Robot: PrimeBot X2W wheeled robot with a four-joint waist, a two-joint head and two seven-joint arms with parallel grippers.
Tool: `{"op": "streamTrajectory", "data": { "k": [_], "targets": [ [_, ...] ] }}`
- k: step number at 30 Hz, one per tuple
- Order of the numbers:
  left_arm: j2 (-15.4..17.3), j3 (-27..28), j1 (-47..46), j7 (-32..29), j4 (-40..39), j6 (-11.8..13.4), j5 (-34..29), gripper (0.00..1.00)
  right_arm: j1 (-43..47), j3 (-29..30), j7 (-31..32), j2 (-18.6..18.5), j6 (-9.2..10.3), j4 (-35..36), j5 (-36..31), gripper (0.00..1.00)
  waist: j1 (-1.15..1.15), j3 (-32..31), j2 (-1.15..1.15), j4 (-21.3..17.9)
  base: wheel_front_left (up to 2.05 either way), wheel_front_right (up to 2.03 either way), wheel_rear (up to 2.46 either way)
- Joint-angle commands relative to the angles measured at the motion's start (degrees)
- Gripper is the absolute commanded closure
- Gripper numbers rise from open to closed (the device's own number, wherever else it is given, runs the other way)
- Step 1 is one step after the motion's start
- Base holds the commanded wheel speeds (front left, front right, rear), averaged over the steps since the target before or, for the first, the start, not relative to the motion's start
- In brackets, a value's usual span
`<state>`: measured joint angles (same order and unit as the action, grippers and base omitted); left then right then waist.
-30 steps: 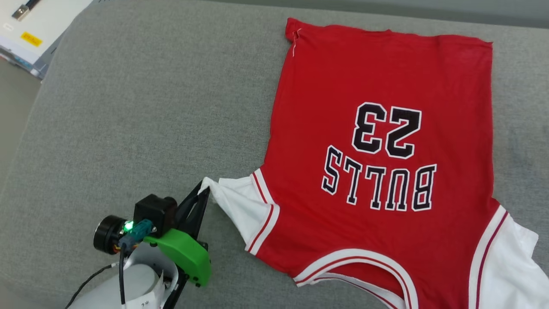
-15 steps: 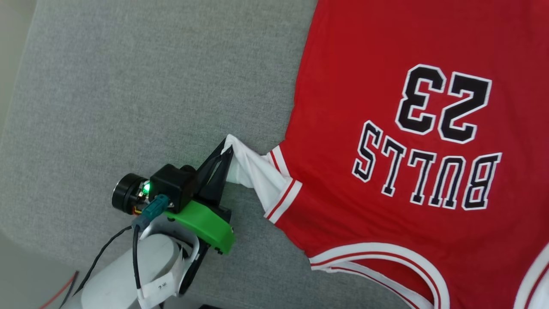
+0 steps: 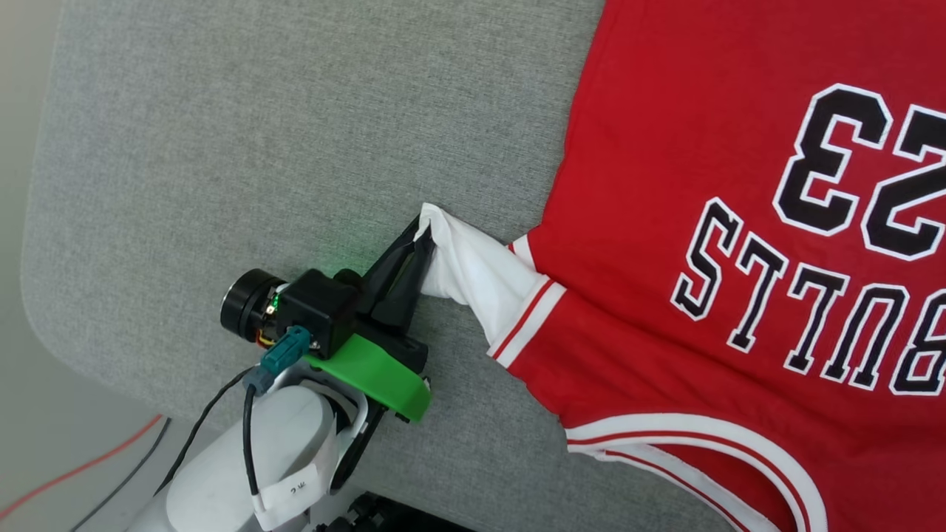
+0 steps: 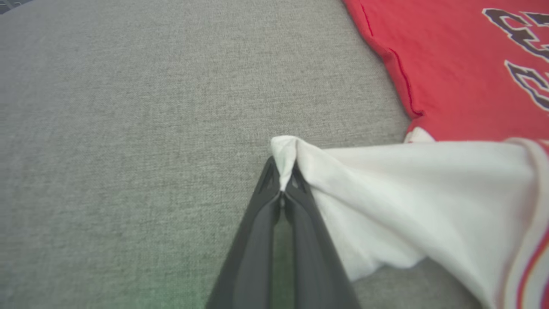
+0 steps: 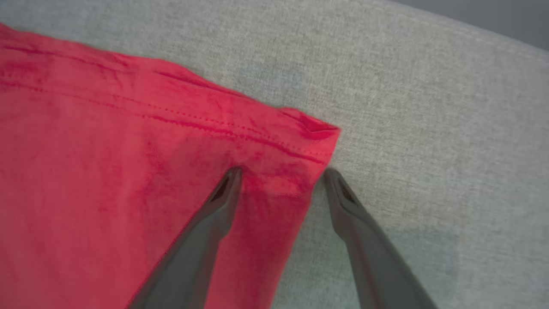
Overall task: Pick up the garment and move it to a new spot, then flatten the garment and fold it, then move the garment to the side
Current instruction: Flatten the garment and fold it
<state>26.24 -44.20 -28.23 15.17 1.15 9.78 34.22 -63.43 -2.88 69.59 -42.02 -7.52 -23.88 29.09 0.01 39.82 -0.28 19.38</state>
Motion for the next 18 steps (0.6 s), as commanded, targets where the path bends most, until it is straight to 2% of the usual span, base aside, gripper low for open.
{"op": "streamTrajectory", "data": {
  "k": [1, 2, 3, 4, 10, 18],
  "targets": [
    [-0.2, 0.3, 0.0, -0.2, 1.1, -0.2, -0.4, 1.0, 3.9, -1.3, 0.6, 0.7, 0.03, -1.5, 0.5, 0.0, -0.01, 0.4, 0.28, 0.6, 0.0, 0.0, 0.0],
    [-0.3, 0.5, 0.1, -0.2, 1.2, -0.4, -0.6, 1.0, 4.6, -1.3, 0.7, 0.5, 0.03, -1.7, 0.9, 0.0, -0.01, 0.3, 0.28, 0.5, 0.0, 0.0, 0.0],
    [-0.4, 0.6, 0.2, -0.2, 1.5, -0.6, -0.7, 1.0, 5.3, -1.3, 0.7, 0.2, 0.03, -1.7, 1.2, 0.1, -0.01, 0.1, 0.28, 0.5, 0.0, 0.0, 0.0],
    [-0.5, 0.7, 0.3, -0.2, 1.8, -0.8, -0.8, 1.0, 5.7, -1.4, 0.6, -0.1, 0.03, -1.5, 1.4, 1.0, -0.01, -0.1, 0.28, 0.4, 0.0, 0.0, 0.0],
    [-0.6, 1.4, 1.2, -0.2, 3.6, -1.6, -1.0, 1.0, 5.1, -1.2, -2.5, -0.7, 0.03, 0.2, 1.5, 1.0, -0.01, -2.7, 0.28, -0.9, 0.0, 0.0, 0.0],
    [-0.6, 2.6, 4.5, -0.2, 6.0, -2.0, -0.6, 1.0, 6.1, -4.2, -9.0, -2.4, 0.03, -0.1, 3.8, 1.0, -0.01, -10.4, 0.28, -3.6, 0.0, 0.0, 0.0]
  ]
}}
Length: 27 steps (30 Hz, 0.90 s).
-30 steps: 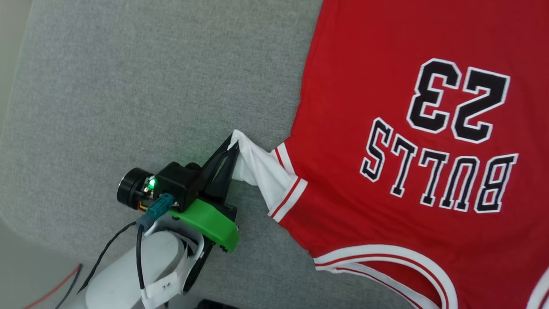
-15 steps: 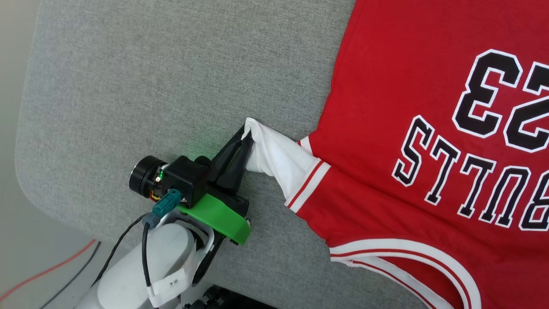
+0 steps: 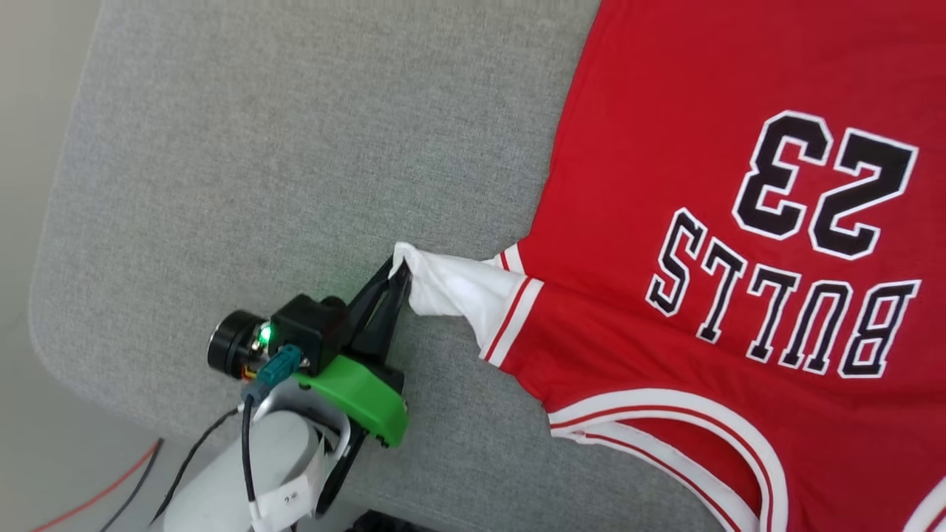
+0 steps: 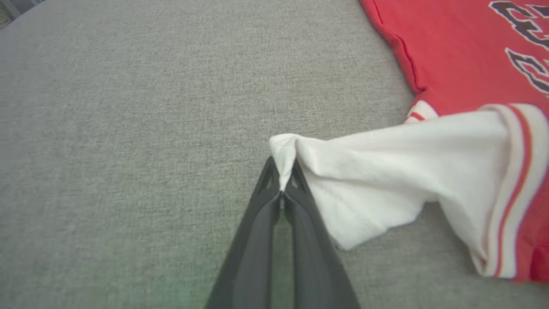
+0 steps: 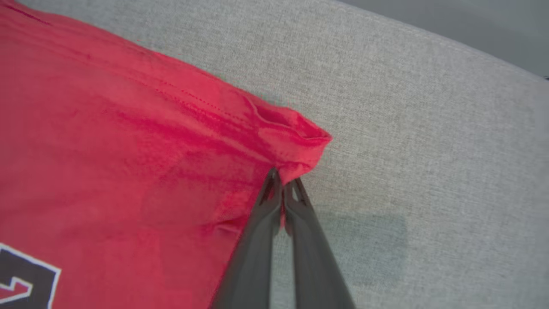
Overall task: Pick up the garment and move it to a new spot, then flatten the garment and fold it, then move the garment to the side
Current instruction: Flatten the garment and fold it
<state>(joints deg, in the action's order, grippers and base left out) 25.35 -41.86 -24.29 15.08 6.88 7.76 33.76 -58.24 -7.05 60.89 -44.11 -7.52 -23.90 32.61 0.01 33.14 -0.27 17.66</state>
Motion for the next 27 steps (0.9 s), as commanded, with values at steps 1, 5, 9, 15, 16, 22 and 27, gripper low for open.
{"op": "streamTrajectory", "data": {
  "k": [1, 5, 9, 15, 16, 22, 27],
  "targets": [
    [0.5, 0.3, 1.2, -0.1, 0.6, 0.0, 0.0, 1.0, 1.6, -0.7, -1.0, -0.9, 0.03, 0.0, 1.2, 1.0, -0.01, -4.8, 0.27, -2.3, 0.0, 0.0, 0.0],
    [0.2, 1.1, 3.8, -0.1, 0.8, -0.5, 2.1, 1.0, 7.0, -5.0, -3.7, -4.2, 0.03, 2.8, 5.4, 1.0, -0.01, -9.3, 0.27, -3.8, 0.0, 0.0, 0.0],
    [1.2, 1.0, 5.8, -0.2, 1.1, 0.0, 2.3, 1.0, 12.9, -7.6, -6.0, -7.1, 0.03, 6.5, 9.7, 1.0, -0.01, -12.4, 0.27, -5.6, 0.0, 0.0, 0.0],
    [2.7, 1.0, 8.7, -0.8, 0.9, 1.4, 2.8, 1.0, 25.3, -9.0, -9.5, -12.7, 0.03, 12.7, 15.1, 1.0, -0.01, -16.9, 0.27, -8.1, 0.0, 0.0, 0.0],
    [3.0, 1.1, 9.2, -0.8, 0.9, 1.7, 2.9, 1.0, 27.2, -8.8, -10.1, -13.2, 0.03, 13.4, 15.7, 1.0, -0.01, -17.4, 0.27, -8.5, 0.0, 0.0, 0.0],
    [4.3, 1.7, 12.5, -1.0, 0.1, 3.3, 3.9, 1.0, 41.3, -6.7, -12.6, -14.8, 0.03, 18.1, 18.7, 1.0, -0.01, -20.4, 0.27, -10.8, 0.0, 0.0, 0.0],
    [4.9, 2.0, 14.0, -1.1, -0.9, 4.4, 4.3, 1.0, 51.7, -3.7, -13.9, -13.0, 0.03, 20.0, 18.9, 1.0, -0.01, -21.4, 0.27, -12.1, 0.0, 0.0, 0.0]
  ]
}}
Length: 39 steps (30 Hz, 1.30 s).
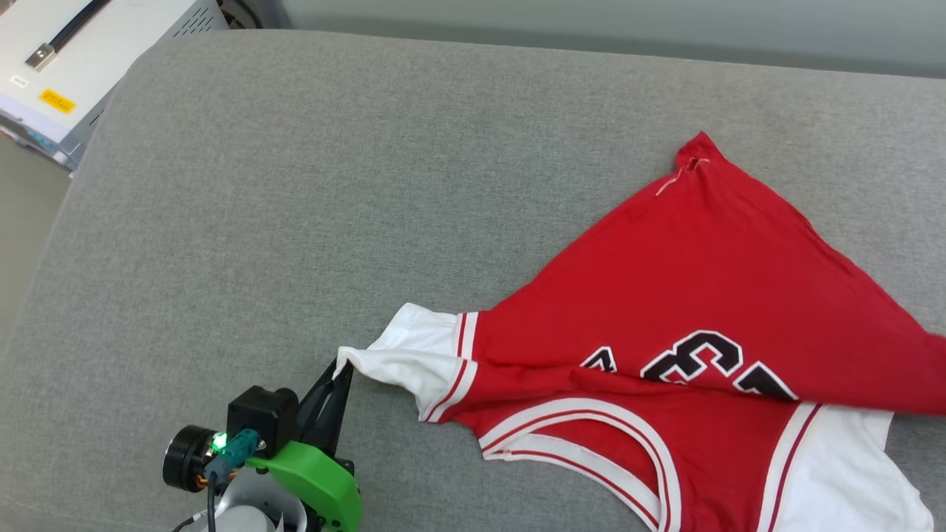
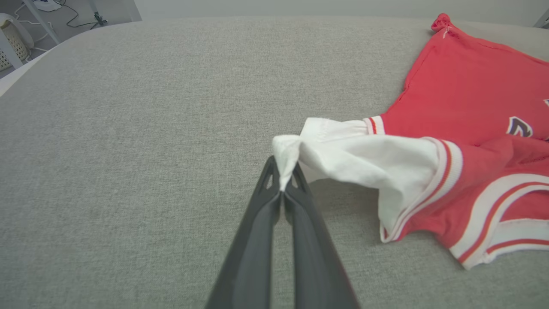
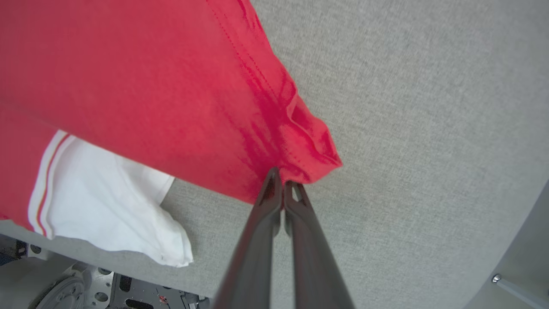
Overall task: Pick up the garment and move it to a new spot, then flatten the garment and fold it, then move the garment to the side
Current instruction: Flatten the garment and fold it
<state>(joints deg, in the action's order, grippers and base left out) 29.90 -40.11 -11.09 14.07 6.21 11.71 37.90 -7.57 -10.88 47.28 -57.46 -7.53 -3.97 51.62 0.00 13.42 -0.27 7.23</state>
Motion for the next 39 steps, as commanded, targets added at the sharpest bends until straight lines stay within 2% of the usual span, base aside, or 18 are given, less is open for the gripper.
{"op": "streamTrajectory", "data": {
  "k": [1, 11, 18, 19, 20, 25, 32, 36, 39],
  "targets": [
    [0.5, 0.3, 1.0, -0.1, -0.4, 0.6, 0.3, 1.0, 3.1, 0.9, -0.8, 1.3, 0.04, 0.0, -0.2, 1.0, 0.0, -1.9, 0.27, -1.9, 0.0, 0.0, 0.0],
    [1.4, 0.3, 1.2, -0.7, -1.6, 1.4, 0.2, 1.0, 18.6, 4.1, -1.8, 8.3, 0.04, -0.5, -1.2, 1.0, 0.0, -1.1, 0.27, -2.6, 0.0, 0.0, 0.0],
    [1.1, 0.1, 1.1, -0.8, -1.4, 1.8, 0.2, 1.0, 21.9, 5.4, -3.6, 13.2, 0.04, -1.4, -1.9, 1.0, 0.0, -0.7, 0.27, -2.7, 0.0, 0.0, 0.0],
    [1.2, 0.1, 1.2, -0.8, -1.3, 1.9, 0.2, 1.0, 21.5, 6.2, -4.2, 13.7, 0.04, -1.3, -2.1, 0.98, 0.0, -0.8, 0.27, -2.9, 0.0, 0.0, 0.0],
    [1.2, 0.1, 1.3, -0.8, -1.3, 1.9, 0.3, 1.0, 21.1, 6.9, -4.6, 14.0, 0.04, -1.1, -2.2, 0.0, 0.0, -1.0, 0.27, -2.9, 0.0, 0.0, 0.0],
    [1.3, -0.3, 1.2, -1.1, -1.4, 2.0, 0.2, 1.0, 18.8, 12.6, -7.8, 15.5, 0.04, 2.2, -2.5, 0.0, 0.0, -1.9, 0.27, -2.8, 0.0, 0.0, 0.0],
    [1.4, -1.3, 0.3, -2.2, -2.3, 2.1, -0.6, 1.0, 14.6, 22.7, -12.0, 16.2, 0.04, 10.7, -4.3, 0.0, 0.0, -2.1, 0.27, -1.6, 0.0, 0.0, 0.0],
    [1.2, -1.7, -0.7, -2.7, -2.9, 2.1, -1.0, 1.0, 10.4, 25.0, -11.6, 15.7, 0.04, 14.5, -5.8, 0.0, 0.0, -1.5, 0.27, -0.9, 0.0, 0.0, 0.0],
    [1.0, -1.9, -1.5, -2.8, -3.1, 2.1, -1.3, 1.0, 5.8, 24.6, -10.6, 15.4, 0.04, 16.2, -7.0, 0.0, 0.0, -0.7, 0.27, -0.4, 0.0, 0.0, 0.0]
  ]
}}
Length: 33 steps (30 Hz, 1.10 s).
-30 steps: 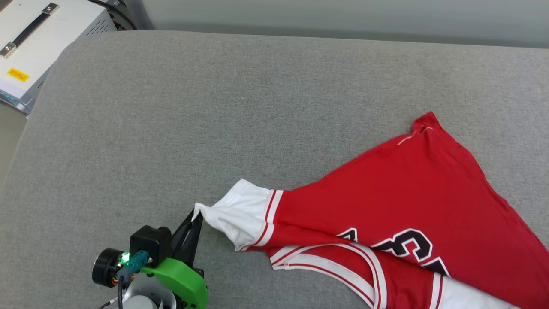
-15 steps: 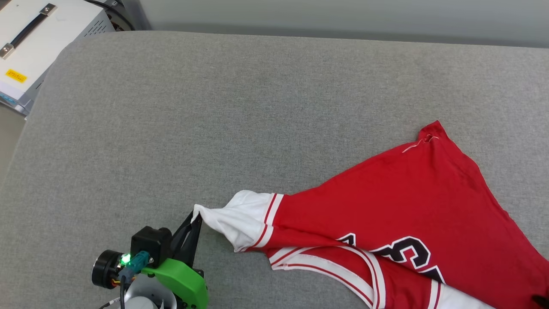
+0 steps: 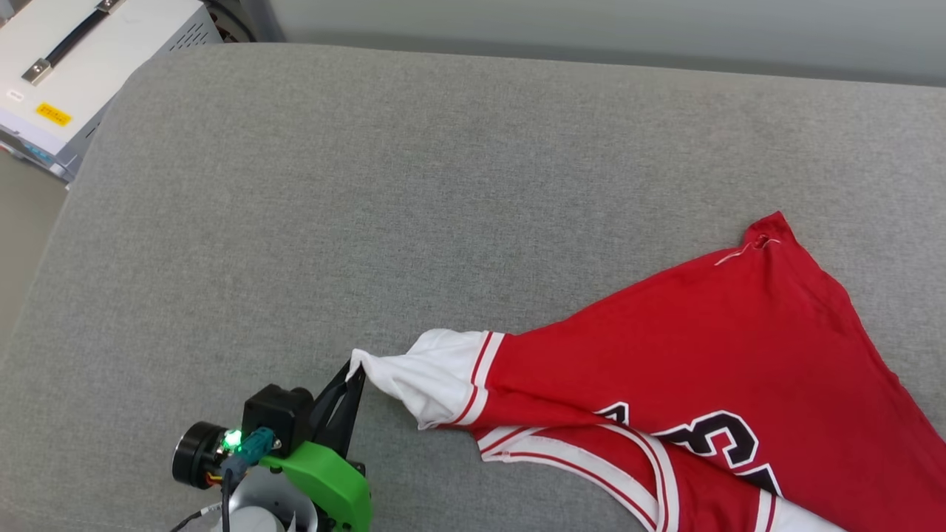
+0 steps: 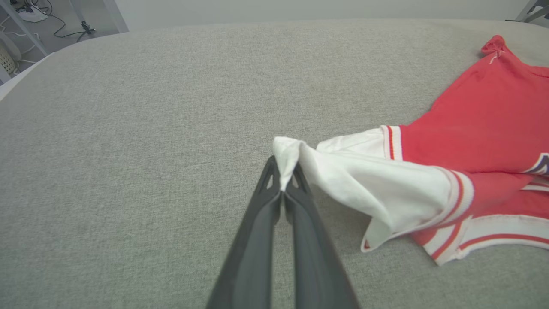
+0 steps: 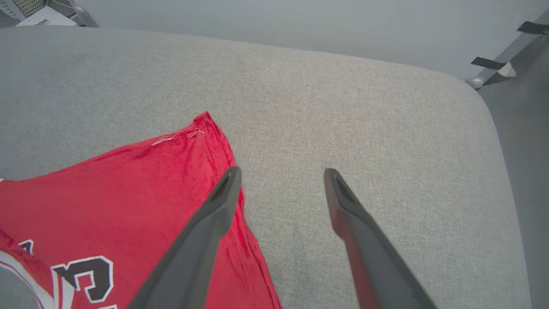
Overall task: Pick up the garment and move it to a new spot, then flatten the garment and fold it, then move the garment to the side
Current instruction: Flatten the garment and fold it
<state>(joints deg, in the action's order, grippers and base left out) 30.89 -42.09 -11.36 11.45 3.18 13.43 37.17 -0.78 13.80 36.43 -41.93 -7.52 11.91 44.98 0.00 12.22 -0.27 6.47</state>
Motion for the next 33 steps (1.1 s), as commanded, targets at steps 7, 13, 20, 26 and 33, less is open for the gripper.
{"op": "streamTrajectory", "data": {
  "k": [7, 13, 20, 26, 33],
  "targets": [
    [-0.9, -0.4, -3.6, 0.0, 0.1, -0.4, -1.4, 1.0, -14.3, -7.7, 7.1, -1.4, 0.03, -1.6, -2.1, 0.0, 0.0, 3.3, 0.27, 2.3, 0.0, 0.0, 0.0],
    [-2.1, -1.0, -6.0, 0.5, 0.9, -1.3, -2.2, 1.0, -25.5, -16.2, 15.7, -0.9, 0.03, -8.6, -2.8, 0.0, 0.0, 6.0, 0.27, 4.0, 0.0, 0.0, 0.0],
    [-4.0, -1.7, -9.1, 1.2, 2.1, -2.7, -3.1, 1.0, -34.8, -24.3, 21.2, 1.3, 0.03, -18.0, -4.7, 0.0, 0.0, 9.3, 0.27, 6.4, 0.0, 0.0, 0.0],
    [-5.3, -1.9, -10.9, 1.8, 3.4, -3.6, -3.5, 1.0, -38.0, -29.7, 19.8, 2.7, 0.03, -26.5, -6.3, 0.0, 0.0, 11.5, 0.27, 8.1, 0.0, 0.0, 0.0],
    [-6.4, -2.1, -11.7, 2.4, 5.2, -4.4, -3.6, 1.0, -34.1, -36.6, 17.7, 3.5, 0.03, -31.7, -3.9, 0.0, 0.0, 11.9, 0.27, 8.9, 0.0, 0.0, 0.0]
  ]
}}
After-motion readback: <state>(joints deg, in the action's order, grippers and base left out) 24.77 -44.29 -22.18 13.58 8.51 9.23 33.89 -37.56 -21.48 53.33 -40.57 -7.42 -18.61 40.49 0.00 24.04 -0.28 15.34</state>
